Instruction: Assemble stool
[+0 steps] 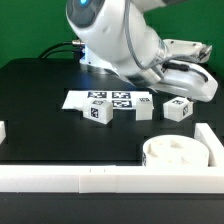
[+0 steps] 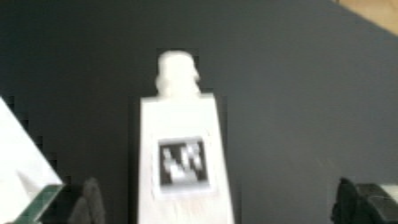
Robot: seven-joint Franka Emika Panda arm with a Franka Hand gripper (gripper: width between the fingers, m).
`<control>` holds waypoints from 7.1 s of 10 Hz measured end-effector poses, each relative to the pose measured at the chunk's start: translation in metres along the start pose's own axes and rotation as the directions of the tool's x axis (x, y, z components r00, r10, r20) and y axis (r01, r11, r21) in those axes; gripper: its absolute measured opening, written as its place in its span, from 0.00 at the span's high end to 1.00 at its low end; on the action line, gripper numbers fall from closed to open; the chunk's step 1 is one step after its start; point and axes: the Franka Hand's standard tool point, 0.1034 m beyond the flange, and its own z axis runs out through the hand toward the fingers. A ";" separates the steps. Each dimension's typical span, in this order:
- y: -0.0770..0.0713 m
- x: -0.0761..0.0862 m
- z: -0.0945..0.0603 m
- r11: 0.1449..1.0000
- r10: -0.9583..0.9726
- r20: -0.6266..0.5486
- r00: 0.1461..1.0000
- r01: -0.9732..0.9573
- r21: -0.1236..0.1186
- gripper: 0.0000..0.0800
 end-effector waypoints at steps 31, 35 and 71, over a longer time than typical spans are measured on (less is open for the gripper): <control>-0.044 -0.003 -0.100 0.934 -0.334 -0.731 0.595 0.313 -0.172 0.59; -0.076 -0.007 -0.126 0.875 -0.412 -0.846 0.339 0.405 -0.265 0.59; -0.086 0.097 -0.144 0.629 -0.671 -0.732 -0.123 0.429 -0.649 0.46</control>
Offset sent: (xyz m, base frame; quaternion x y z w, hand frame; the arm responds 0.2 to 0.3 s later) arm -0.0268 0.0134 -0.0122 0.0231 -0.0569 0.1244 0.9903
